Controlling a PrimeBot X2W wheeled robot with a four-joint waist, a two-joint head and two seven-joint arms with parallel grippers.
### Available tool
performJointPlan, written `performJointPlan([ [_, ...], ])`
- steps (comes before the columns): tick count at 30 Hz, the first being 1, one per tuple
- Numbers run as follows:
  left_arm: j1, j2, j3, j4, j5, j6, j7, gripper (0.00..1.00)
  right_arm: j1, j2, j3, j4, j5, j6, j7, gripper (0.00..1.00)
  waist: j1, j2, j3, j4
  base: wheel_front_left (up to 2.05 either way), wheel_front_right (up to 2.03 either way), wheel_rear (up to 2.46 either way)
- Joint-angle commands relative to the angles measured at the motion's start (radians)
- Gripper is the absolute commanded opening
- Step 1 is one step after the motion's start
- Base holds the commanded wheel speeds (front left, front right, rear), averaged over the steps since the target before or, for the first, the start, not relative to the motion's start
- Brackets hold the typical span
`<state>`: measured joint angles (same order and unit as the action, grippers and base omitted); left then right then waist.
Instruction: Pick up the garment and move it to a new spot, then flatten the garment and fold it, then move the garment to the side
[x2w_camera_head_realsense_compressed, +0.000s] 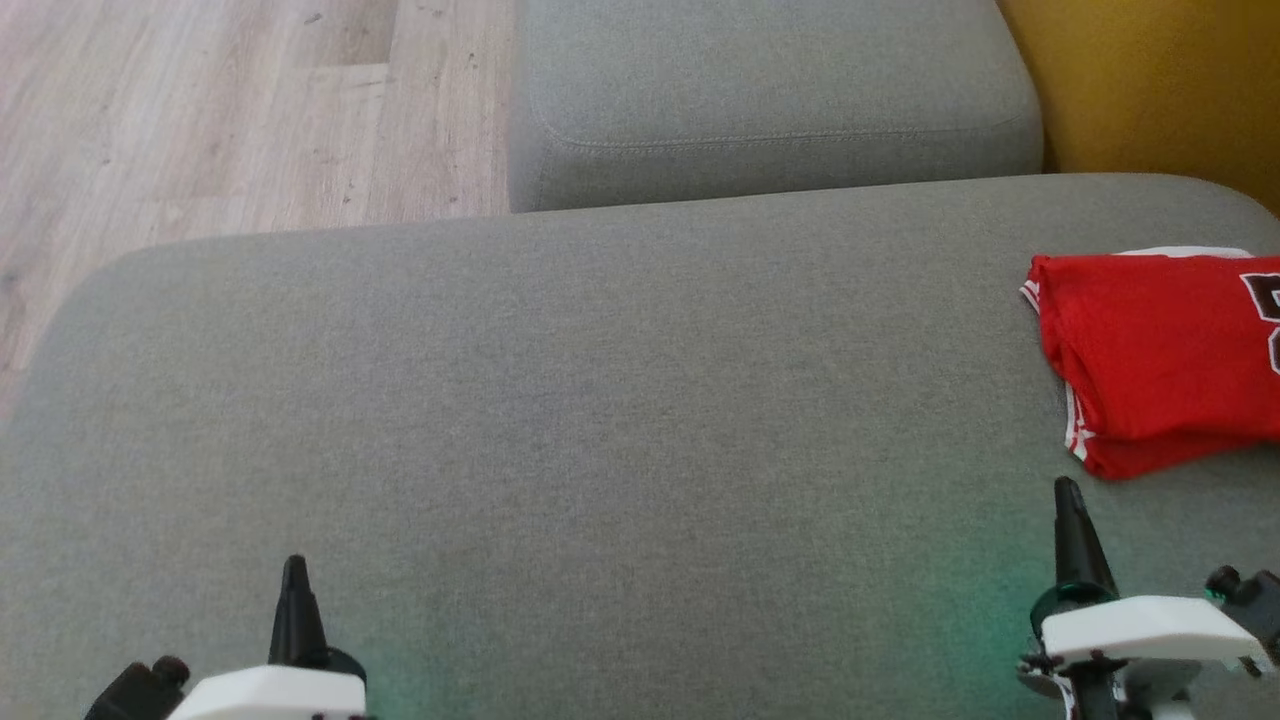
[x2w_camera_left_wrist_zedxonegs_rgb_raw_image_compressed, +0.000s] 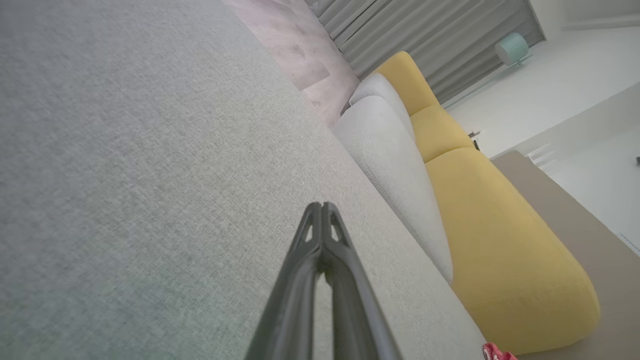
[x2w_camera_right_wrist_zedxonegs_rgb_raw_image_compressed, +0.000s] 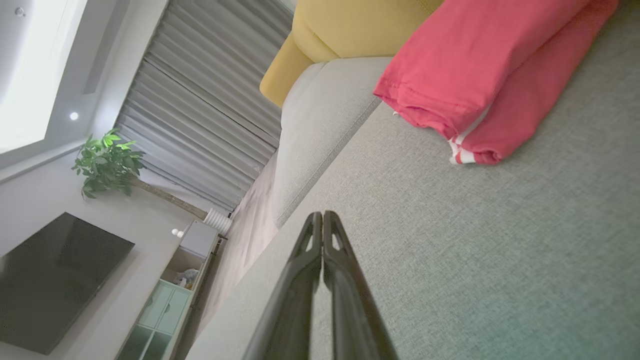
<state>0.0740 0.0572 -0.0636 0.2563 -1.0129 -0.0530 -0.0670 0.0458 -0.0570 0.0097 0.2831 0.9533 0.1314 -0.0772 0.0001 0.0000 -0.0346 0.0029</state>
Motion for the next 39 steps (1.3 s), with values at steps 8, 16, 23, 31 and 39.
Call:
performJointPlan([
  [8, -0.076, 0.010, 0.047, -0.025, -0.108, -0.017, 0.027, 0.00, -0.072, -0.019, -0.008, -0.036, 0.123, 0.000, 0.028, 0.00, -0.0001, 0.0000, 0.006, 0.000, 0.00, 0.00, 0.00],
  [16, -0.092, 0.009, 0.064, -0.023, -0.185, -0.026, 0.048, 0.00, -0.084, -0.019, -0.020, -0.037, 0.210, 0.000, 0.048, 0.00, -0.0001, 0.0000, 0.011, -0.001, 0.00, 0.00, 0.00],
  [23, -0.108, 0.009, 0.081, -0.021, -0.263, -0.036, 0.069, 0.00, -0.096, -0.019, -0.032, -0.038, 0.296, -0.001, 0.068, 0.00, -0.0001, 0.0000, 0.016, -0.001, 0.00, 0.00, 0.00],
  [31, -0.126, 0.009, 0.100, -0.018, -0.351, -0.046, 0.093, 0.00, -0.110, -0.019, -0.046, -0.038, 0.394, -0.001, 0.092, 0.00, -0.0001, 0.0000, 0.021, -0.002, 0.00, 0.00, 0.00],
  [39, -0.144, 0.008, 0.119, -0.016, -0.438, -0.057, 0.117, 0.00, -0.123, -0.019, -0.060, -0.039, 0.491, -0.001, 0.115, 0.00, -0.0001, 0.0000, 0.027, -0.002, 0.00, 0.00, 0.00],
])
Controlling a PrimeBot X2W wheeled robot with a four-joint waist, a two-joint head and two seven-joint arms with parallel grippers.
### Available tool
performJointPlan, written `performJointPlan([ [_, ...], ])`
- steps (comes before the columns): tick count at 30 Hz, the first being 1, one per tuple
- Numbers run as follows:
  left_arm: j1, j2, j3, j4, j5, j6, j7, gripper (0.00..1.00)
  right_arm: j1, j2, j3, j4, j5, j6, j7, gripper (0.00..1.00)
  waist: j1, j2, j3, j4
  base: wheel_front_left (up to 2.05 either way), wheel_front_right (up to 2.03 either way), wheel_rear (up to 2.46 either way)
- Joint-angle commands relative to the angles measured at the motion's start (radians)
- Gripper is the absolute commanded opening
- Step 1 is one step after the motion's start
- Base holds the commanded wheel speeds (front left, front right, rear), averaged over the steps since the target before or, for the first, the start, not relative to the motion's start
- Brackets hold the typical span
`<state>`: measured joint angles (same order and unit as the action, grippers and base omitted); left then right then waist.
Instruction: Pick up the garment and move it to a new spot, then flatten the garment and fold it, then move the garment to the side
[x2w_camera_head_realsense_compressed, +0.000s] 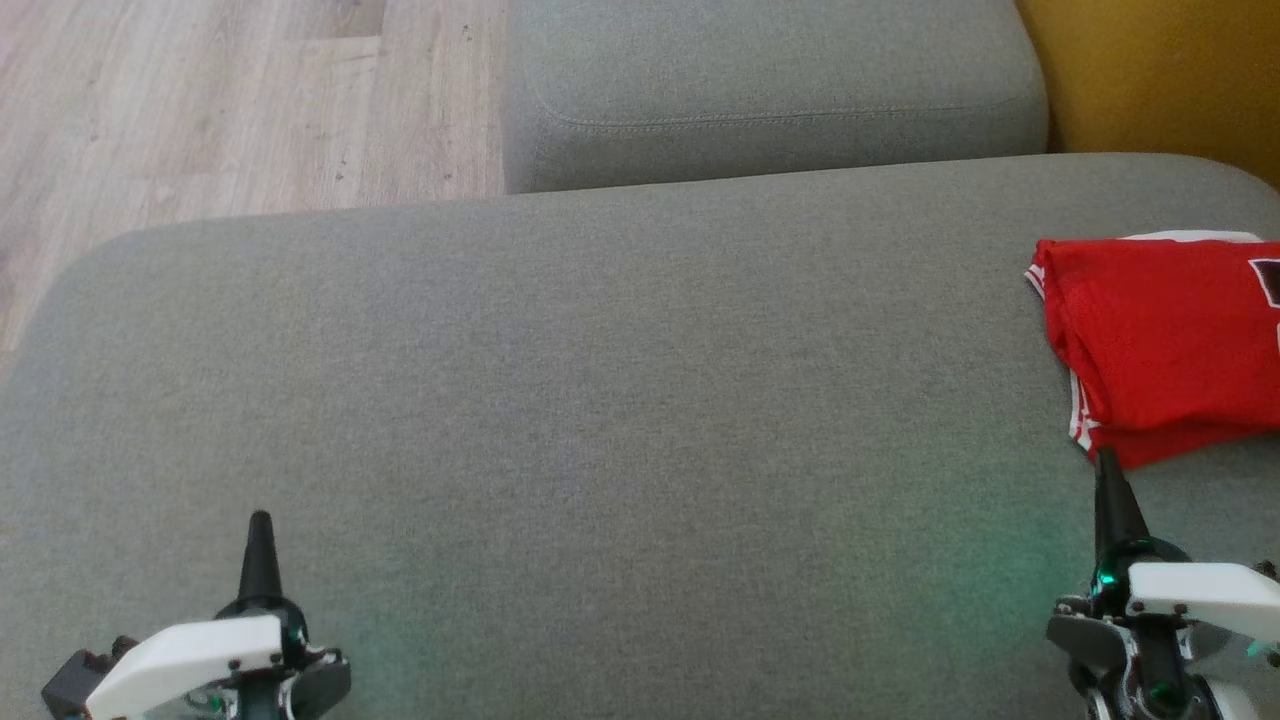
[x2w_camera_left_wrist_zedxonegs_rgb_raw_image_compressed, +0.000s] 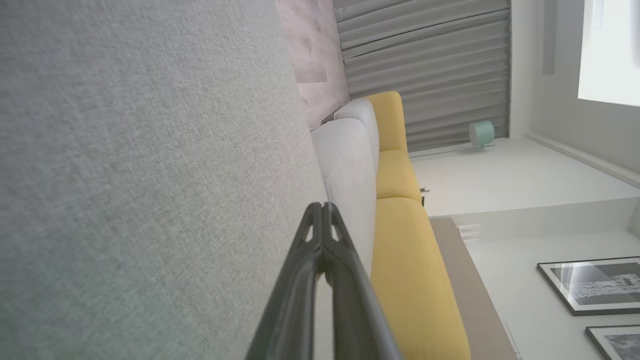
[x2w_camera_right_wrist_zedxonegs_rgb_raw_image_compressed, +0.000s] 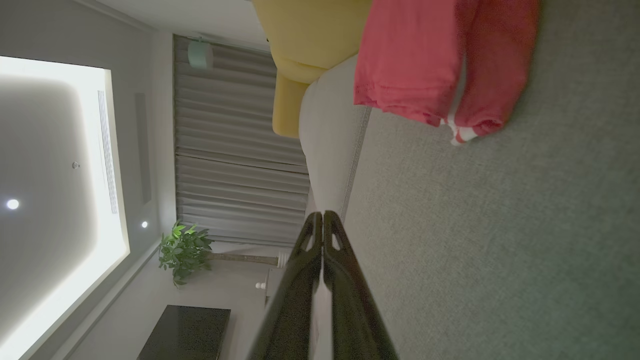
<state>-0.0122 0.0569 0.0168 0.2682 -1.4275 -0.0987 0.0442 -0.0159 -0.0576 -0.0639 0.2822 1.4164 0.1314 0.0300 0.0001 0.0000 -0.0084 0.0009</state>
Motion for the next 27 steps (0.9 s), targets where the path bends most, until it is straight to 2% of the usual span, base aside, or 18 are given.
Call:
performJointPlan([
  [1, -0.060, 0.009, 0.041, -0.028, -0.035, -0.012, 0.009, 0.00, -0.063, -0.018, 0.012, -0.038, 0.040, -0.001, 0.011, 0.00, -0.0001, 0.0000, 0.001, 0.000, 0.00, 0.00, 0.00],
  [16, -0.094, 0.007, 0.078, -0.024, -0.197, -0.032, 0.054, 0.00, -0.089, -0.017, -0.016, -0.039, 0.221, -0.001, 0.056, 0.00, -0.0001, 0.0000, 0.012, -0.001, 0.00, 0.00, 0.00],
  [27, -0.094, 0.006, 0.080, -0.023, -0.195, -0.032, 0.056, 0.00, -0.089, -0.014, -0.020, -0.039, 0.217, -0.001, 0.059, 0.00, -0.0001, 0.0000, 0.012, -0.001, 0.00, 0.00, 0.00],
])
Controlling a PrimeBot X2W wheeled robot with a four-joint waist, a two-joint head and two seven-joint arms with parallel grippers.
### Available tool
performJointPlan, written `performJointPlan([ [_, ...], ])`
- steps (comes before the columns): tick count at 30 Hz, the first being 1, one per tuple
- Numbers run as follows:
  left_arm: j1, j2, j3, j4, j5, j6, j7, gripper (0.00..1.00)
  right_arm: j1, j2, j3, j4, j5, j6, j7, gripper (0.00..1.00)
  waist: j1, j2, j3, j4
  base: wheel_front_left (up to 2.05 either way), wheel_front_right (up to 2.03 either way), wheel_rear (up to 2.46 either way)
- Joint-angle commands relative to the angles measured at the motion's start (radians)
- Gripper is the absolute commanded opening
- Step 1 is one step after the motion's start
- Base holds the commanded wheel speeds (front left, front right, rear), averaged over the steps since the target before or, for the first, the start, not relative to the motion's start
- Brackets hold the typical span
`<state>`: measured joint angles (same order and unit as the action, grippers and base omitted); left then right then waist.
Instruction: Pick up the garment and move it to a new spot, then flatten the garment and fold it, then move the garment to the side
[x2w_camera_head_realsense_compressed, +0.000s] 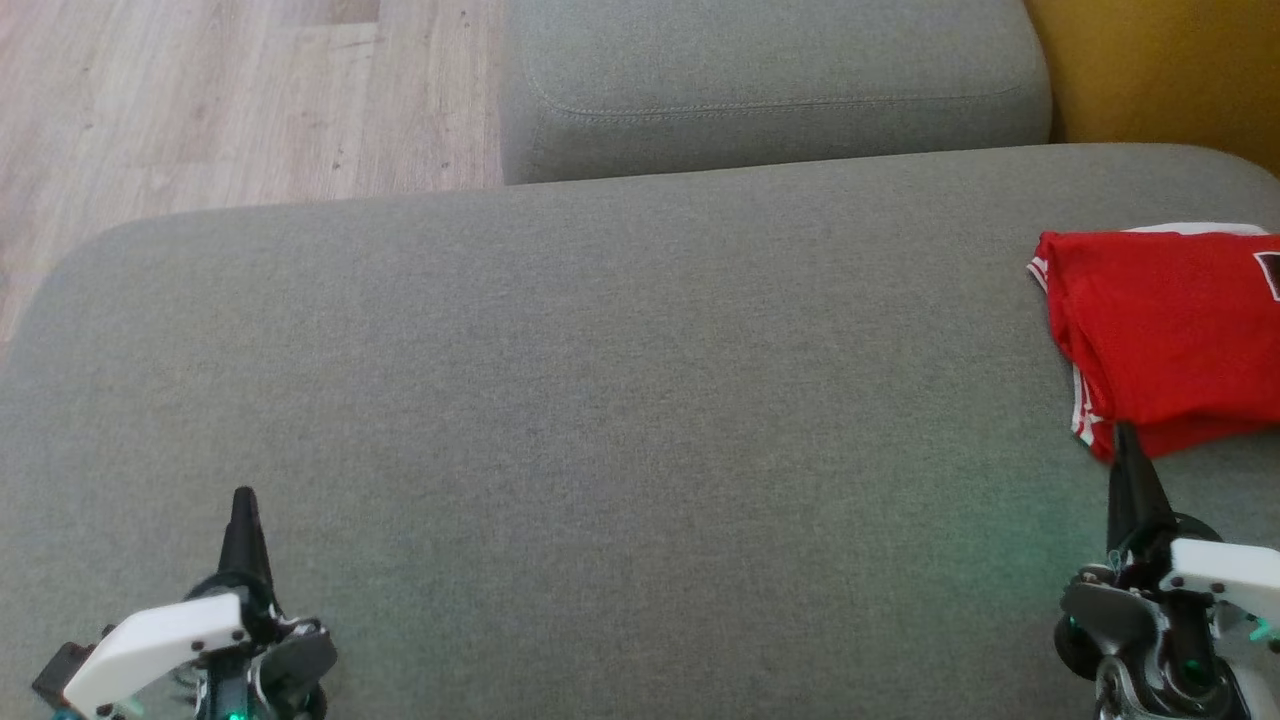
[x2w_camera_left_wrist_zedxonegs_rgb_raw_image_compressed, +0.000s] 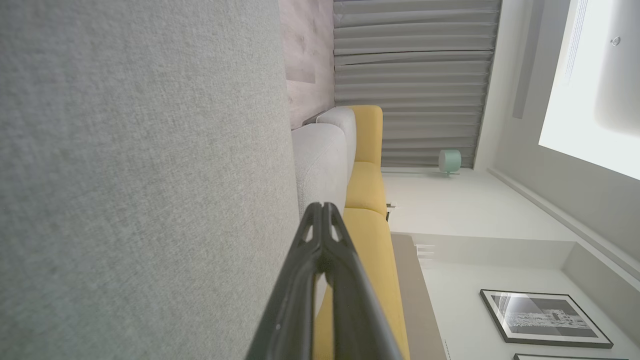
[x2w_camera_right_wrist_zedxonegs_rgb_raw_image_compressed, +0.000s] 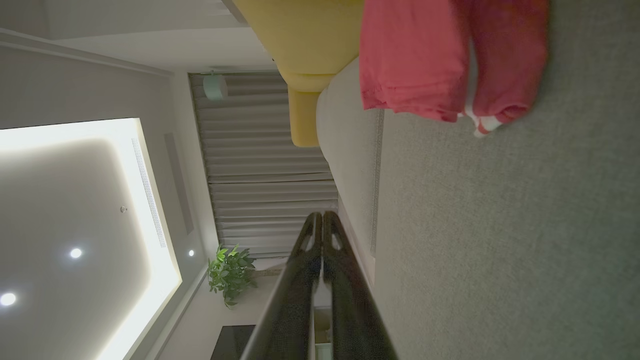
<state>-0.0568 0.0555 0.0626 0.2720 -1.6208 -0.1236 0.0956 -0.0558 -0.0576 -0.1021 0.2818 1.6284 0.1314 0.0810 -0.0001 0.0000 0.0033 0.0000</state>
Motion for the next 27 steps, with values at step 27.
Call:
performJointPlan([
  [27, -0.050, 0.003, 0.040, -0.027, 0.003, -0.007, 0.009, 0.00, -0.050, -0.008, 0.009, -0.038, -0.002, -0.001, 0.015, 0.00, 0.0001, 0.0000, 0.000, 0.000, 0.00, 0.00, 0.00],
])
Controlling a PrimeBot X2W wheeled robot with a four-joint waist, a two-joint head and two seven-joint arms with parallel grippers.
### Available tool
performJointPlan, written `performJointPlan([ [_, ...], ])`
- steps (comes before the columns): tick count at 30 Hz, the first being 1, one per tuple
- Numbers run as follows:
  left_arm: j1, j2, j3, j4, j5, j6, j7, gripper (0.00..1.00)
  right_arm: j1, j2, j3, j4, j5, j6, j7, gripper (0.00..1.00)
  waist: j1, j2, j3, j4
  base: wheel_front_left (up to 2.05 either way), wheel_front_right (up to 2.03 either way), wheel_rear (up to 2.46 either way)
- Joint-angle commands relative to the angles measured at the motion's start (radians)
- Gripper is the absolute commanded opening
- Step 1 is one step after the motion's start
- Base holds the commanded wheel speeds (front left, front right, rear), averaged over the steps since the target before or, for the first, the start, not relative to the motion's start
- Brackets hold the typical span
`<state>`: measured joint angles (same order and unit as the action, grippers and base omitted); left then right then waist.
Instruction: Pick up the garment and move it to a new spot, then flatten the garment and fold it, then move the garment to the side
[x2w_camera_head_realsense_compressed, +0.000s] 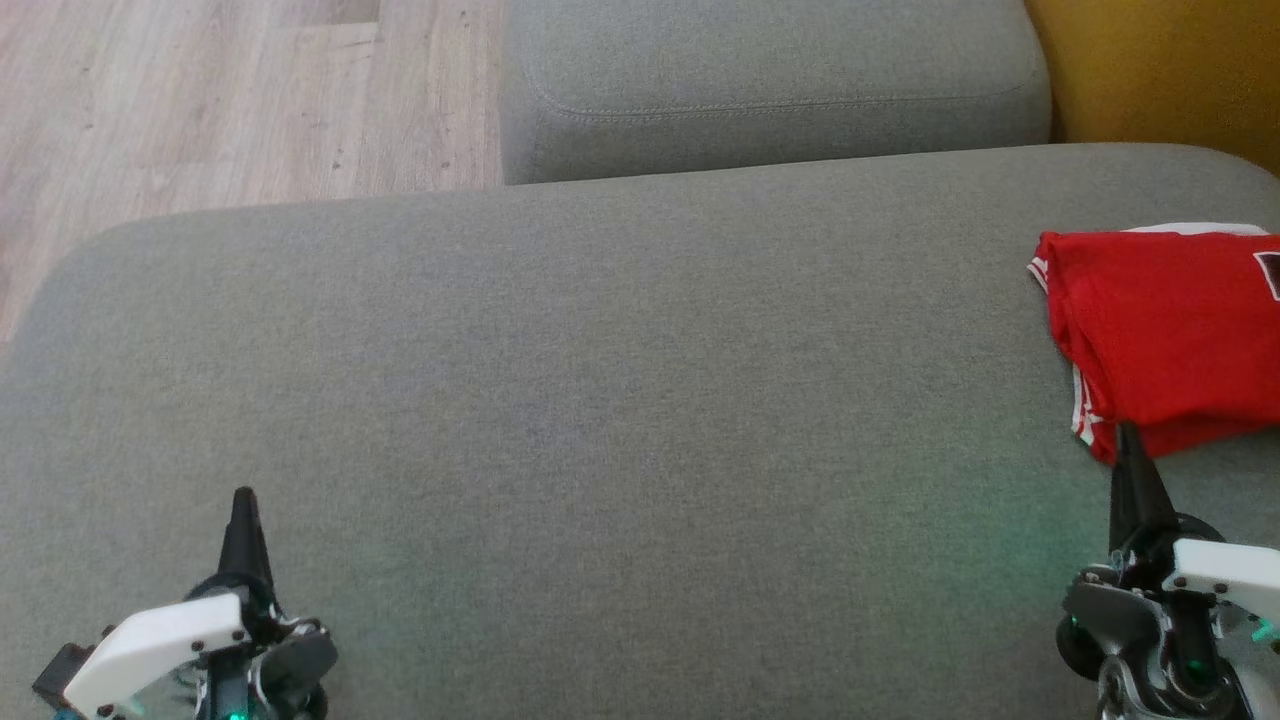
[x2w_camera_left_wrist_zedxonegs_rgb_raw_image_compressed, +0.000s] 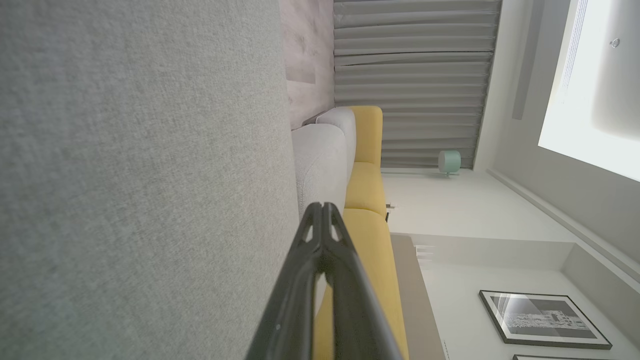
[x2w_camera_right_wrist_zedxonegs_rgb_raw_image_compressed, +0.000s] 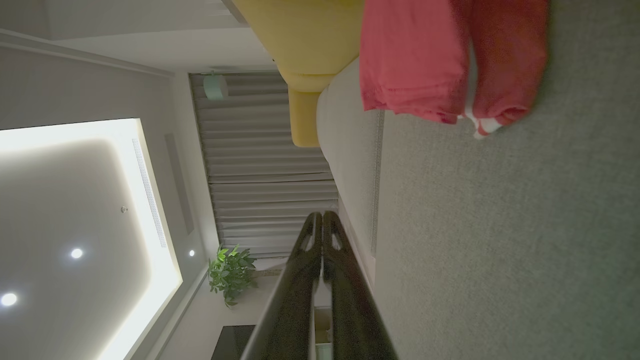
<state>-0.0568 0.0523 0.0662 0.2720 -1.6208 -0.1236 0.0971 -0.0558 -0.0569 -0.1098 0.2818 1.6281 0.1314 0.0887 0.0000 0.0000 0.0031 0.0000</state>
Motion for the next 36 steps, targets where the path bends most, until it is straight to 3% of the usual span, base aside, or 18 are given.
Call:
performJointPlan([
  [1, -0.050, 0.006, 0.037, -0.027, 0.003, -0.007, 0.007, 0.00, -0.050, -0.008, 0.017, -0.038, -0.002, -0.001, 0.008, 0.00, 0.0000, 0.0000, 0.000, 0.000, 0.00, 0.00, 0.00],
  [36, -0.051, 0.003, 0.041, -0.027, 0.007, -0.007, 0.011, 0.00, -0.051, -0.003, 0.009, -0.038, -0.009, -0.001, 0.014, 0.00, 0.0000, 0.0000, 0.000, 0.000, 0.00, 0.00, 0.00],
])
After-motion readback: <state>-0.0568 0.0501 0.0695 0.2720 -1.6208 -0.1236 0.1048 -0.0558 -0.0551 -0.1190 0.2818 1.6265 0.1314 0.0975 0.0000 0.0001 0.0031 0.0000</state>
